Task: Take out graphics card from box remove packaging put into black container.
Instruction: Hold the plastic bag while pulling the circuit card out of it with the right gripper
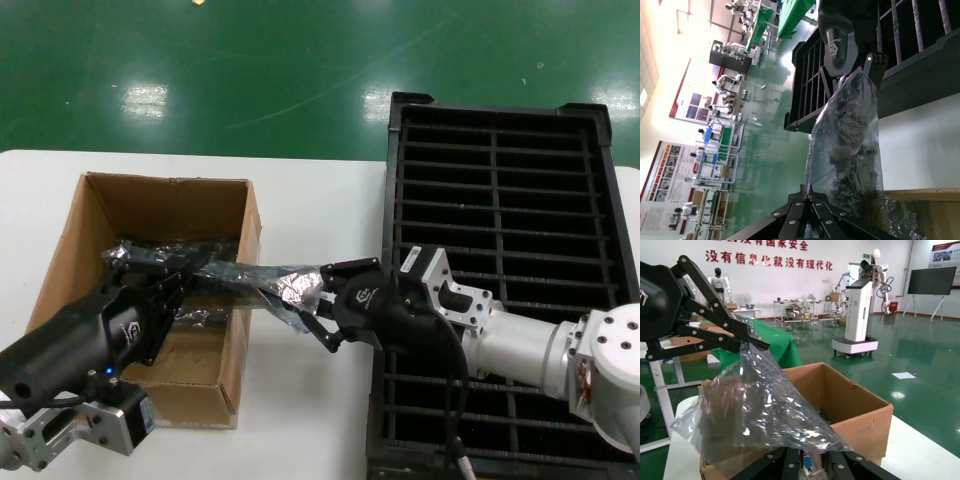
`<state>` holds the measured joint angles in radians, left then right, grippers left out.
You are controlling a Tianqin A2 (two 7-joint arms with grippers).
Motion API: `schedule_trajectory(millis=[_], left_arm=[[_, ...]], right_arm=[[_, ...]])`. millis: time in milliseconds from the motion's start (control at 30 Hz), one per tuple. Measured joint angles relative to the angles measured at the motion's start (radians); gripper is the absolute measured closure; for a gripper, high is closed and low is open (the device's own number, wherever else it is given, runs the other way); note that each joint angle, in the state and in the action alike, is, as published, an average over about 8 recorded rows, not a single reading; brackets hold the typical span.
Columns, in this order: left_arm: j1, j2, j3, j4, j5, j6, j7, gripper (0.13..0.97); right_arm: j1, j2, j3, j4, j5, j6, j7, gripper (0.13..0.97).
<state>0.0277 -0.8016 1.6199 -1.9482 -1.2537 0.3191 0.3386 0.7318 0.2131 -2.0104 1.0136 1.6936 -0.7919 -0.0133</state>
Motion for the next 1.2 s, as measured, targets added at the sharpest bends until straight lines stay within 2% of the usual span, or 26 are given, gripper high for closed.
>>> schedule_trajectory(millis=[100,400,667,1100,1200], left_arm=[[0.0,0.0,0.0,0.0,0.0,0.0,0.0,0.957],[0.0,0.0,0.0,0.0,0.0,0.0,0.0,0.957],[0.0,0.0,0.0,0.0,0.0,0.0,0.0,0.957],[0.0,0.0,0.0,0.0,0.0,0.0,0.0,0.957],[0.0,0.0,0.0,0.0,0.0,0.0,0.0,0.957]], right_arm=[[0.001,-0.004,0.002,-0.004,0.005,-0.007,-0.004,0.909],[-0.008,-0.008,-0.001,0.014,0.014,-0.027,0.02,0.793],[-0.028,-0.006,-0.011,0.047,0.015,-0.036,0.046,0.612],[-0.041,-0.015,-0.012,0.059,0.008,-0.009,0.062,0.626],[-0.035,-0.02,-0.01,0.048,0.008,-0.005,0.06,0.662]])
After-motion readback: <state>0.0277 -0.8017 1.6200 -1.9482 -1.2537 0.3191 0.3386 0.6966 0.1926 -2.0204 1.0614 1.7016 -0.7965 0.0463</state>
